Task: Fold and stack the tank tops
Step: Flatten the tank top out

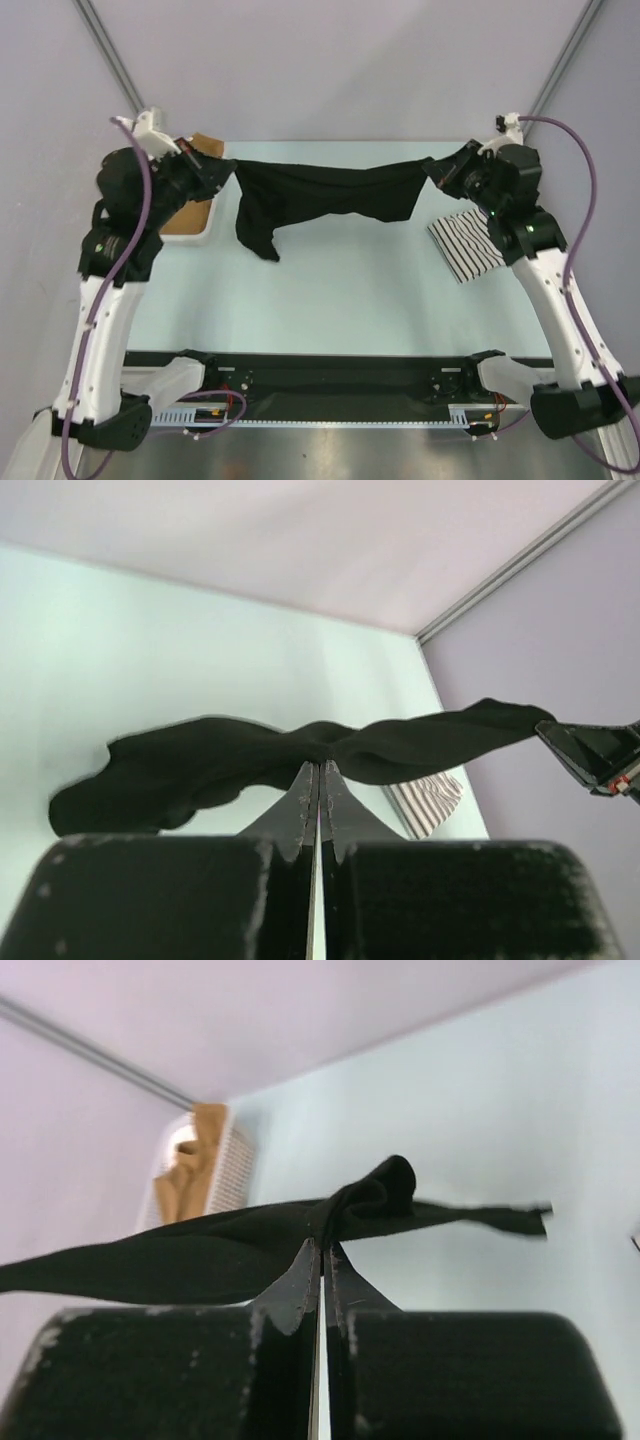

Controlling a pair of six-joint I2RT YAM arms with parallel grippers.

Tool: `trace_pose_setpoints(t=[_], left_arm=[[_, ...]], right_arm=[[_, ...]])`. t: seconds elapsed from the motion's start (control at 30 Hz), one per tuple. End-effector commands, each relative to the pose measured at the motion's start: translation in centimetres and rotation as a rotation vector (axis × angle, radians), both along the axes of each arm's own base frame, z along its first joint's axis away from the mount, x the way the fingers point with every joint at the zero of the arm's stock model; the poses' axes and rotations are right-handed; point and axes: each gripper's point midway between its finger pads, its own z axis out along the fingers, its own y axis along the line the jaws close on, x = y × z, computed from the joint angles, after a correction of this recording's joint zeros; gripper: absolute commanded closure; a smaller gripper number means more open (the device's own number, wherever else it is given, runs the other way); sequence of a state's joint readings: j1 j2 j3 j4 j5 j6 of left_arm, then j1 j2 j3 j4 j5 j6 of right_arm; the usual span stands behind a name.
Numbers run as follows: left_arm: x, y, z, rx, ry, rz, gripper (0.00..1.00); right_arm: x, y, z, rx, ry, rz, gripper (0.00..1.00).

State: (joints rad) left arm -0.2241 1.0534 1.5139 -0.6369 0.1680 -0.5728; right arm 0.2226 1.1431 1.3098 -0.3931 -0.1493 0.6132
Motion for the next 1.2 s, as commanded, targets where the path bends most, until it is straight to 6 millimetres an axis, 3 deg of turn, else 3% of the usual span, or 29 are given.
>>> trace_pose_setpoints(t=[0.0,0.2,0.23,0.33,0.4,0.5,0.53,0.6,0.63,0.67,0.7,0.73,0.77,0.8,0.83,0.87,0.9,0.93,1.0,1.03,1.17], left_arm=[[-5.4,1.6,5.7,0.024,-0.202,-0.003,1.0],[-12.0,3.0,8.8,0.011,-0.335,-0.004,1.0],[-13.6,3.4,10.0,0.002,-0.376,0.001,1.0],[-15.2,4.0,10.8,0.001,-0.39,0.012,1.0],[-14.8,4.1,10.4,0.006,-0.365,0.022,1.0],[-12.5,3.7,8.8,0.018,-0.308,0.026,1.0],[-11.0,3.2,7.0,0.023,-0.259,0.015,1.0],[-8.6,2.3,5.3,0.02,-0.218,-0.001,1.0],[-6.9,1.8,2.6,0.024,-0.147,-0.01,1.0],[-5.8,1.1,1.8,0.015,-0.144,-0.033,1.0],[-4.0,0.4,-0.1,0.013,-0.095,-0.051,1.0],[-2.7,-0.5,-3.9,0.009,-0.012,-0.082,1.0],[-1.7,-1.5,-4.6,-0.007,-0.021,-0.126,1.0],[-1.7,-2.9,-6.0,-0.025,0.007,-0.202,0.99],[-1.5,-4.0,-9.5,-0.032,0.08,-0.239,0.96],[-1.4,-4.7,-9.9,-0.037,0.06,-0.26,0.88],[-1.1,-4.9,-11.2,-0.023,0.073,-0.232,0.59],[-2.3,-6.7,-13.4,-0.008,0.111,-0.281,0.41],[-3.3,-8.6,-14.5,0.004,0.108,-0.323,0.15],[-4.8,-10.6,-16.0,0.022,0.122,-0.383,0.11],[-8.1,-15.8,-17.2,0.059,0.037,-0.536,0.08]], right_arm=[[-5.2,0.0,7.8,0.01,-0.232,0.063,1.0],[-13.1,-1.0,13.4,0.048,-0.449,0.11,1.0],[-13.9,-1.1,13.6,0.051,-0.455,0.116,1.0],[-15.5,-1.4,14.5,0.059,-0.458,0.121,1.0],[-15.8,-1.4,14.7,0.064,-0.452,0.127,1.0],[-14.5,-1.5,13.3,0.058,-0.395,0.103,1.0],[-13.1,-1.5,12.2,0.051,-0.346,0.081,1.0],[-11.1,-1.3,10.1,0.04,-0.271,0.057,1.0],[-9.9,-1.0,8.2,0.03,-0.219,0.057,1.0],[-7.9,-0.5,5.8,0.017,-0.141,0.053,1.0],[-6.9,-0.1,4.1,0.013,-0.096,0.06,1.0],[-5.6,0.2,1.7,0.0,-0.05,0.062,1.0],[-4.1,0.6,-0.7,-0.014,0.011,0.059,1.0],[-3.4,0.6,-2.1,-0.022,0.04,0.05,1.0],[-2.6,0.5,-2.7,-0.025,0.035,0.04,1.0],[-2.2,0.4,-4.5,-0.029,0.065,0.03,1.0],[-1.8,0.3,-5.1,-0.03,0.071,0.018,1.0],[-1.4,0.0,-5.1,-0.026,0.056,0.002,1.0],[-0.8,-0.5,-6.1,-0.032,0.08,-0.018,1.0],[-0.5,-1.0,-6.2,-0.033,0.087,-0.034,1.0],[0.3,-2.3,-7.1,-0.038,0.111,-0.072,1.0]])
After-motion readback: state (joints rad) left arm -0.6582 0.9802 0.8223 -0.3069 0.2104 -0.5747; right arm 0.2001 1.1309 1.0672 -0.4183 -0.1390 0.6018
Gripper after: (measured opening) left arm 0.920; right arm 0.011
